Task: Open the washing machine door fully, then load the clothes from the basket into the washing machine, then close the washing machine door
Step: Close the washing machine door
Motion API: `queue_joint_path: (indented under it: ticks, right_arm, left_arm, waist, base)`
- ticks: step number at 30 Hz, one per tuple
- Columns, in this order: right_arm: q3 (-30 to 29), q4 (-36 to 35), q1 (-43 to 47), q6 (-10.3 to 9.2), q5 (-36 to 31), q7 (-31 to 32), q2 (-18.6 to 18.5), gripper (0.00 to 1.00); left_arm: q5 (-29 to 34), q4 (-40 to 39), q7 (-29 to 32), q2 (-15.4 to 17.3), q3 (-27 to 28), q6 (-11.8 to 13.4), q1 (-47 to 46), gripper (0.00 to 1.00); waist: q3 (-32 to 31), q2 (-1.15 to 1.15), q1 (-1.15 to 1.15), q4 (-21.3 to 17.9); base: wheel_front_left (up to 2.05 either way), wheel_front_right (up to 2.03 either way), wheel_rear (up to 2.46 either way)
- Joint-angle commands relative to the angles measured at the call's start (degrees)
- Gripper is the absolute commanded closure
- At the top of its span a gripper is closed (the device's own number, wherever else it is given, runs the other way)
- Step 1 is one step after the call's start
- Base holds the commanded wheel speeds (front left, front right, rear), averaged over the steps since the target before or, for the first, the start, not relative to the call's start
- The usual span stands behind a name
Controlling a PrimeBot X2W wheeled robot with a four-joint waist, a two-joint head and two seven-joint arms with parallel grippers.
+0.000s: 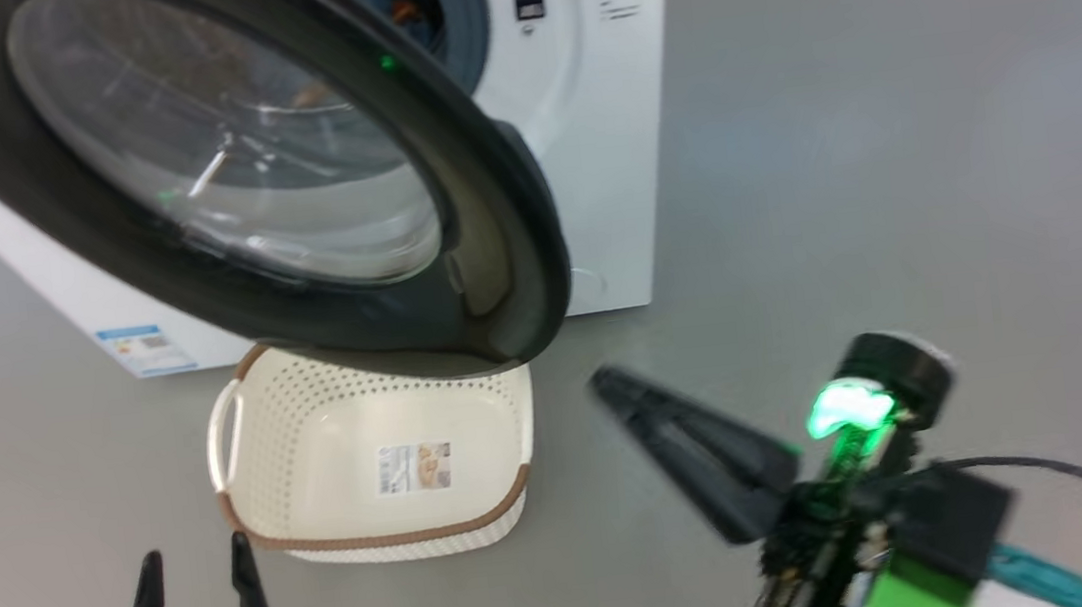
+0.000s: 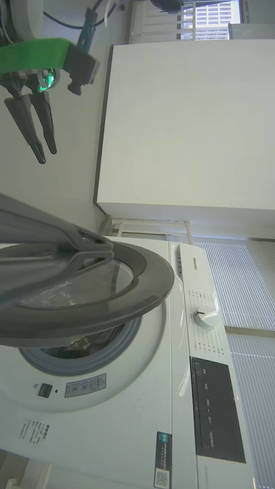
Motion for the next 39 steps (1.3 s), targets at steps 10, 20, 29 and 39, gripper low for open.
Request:
queue_joint_path:
  ticks: [10, 20, 29, 39]
  right_arm:
    - [12.91, 9.74, -8.65, 0.13, 4.42, -0.25, -3.51, 1.00]
    - [14.84, 18.42, -15.65, 0.13, 6.08, -0.25, -5.14, 1.00]
    - [6.84, 24.93, -20.53, 0.13, 5.47, -0.25, -4.13, 1.00]
    - [-5.60, 28.17, -24.04, 0.13, 3.97, -0.24, -0.86, 1.00]
  left_arm:
    - [-2.11, -2.92, -0.46, 0.23, -3.71, 1.35, -5.41, 0.00]
    - [-4.85, -4.41, -0.46, 0.22, -9.45, 2.79, -9.92, 0.00]
    - [-7.09, -5.42, -0.46, 0.22, -12.58, 3.74, -14.12, 0.00]
    - [-8.50, -5.78, -0.46, 0.22, -13.70, 3.84, -16.10, 0.00]
  waist:
    - [5.48, 0.00, 0.00, 8.48]
    - [13.12, 0.00, 0.00, 14.19]
    - [18.38, 0.00, 0.00, 16.42]
    - [22.25, 0.00, 0.00, 16.69]
  base:
    - [0.00, 0.00, 0.00]
    - [0.00, 0.00, 0.00]
    - [0.00, 0.00, 0.00]
    - [0.00, 0.00, 0.00]
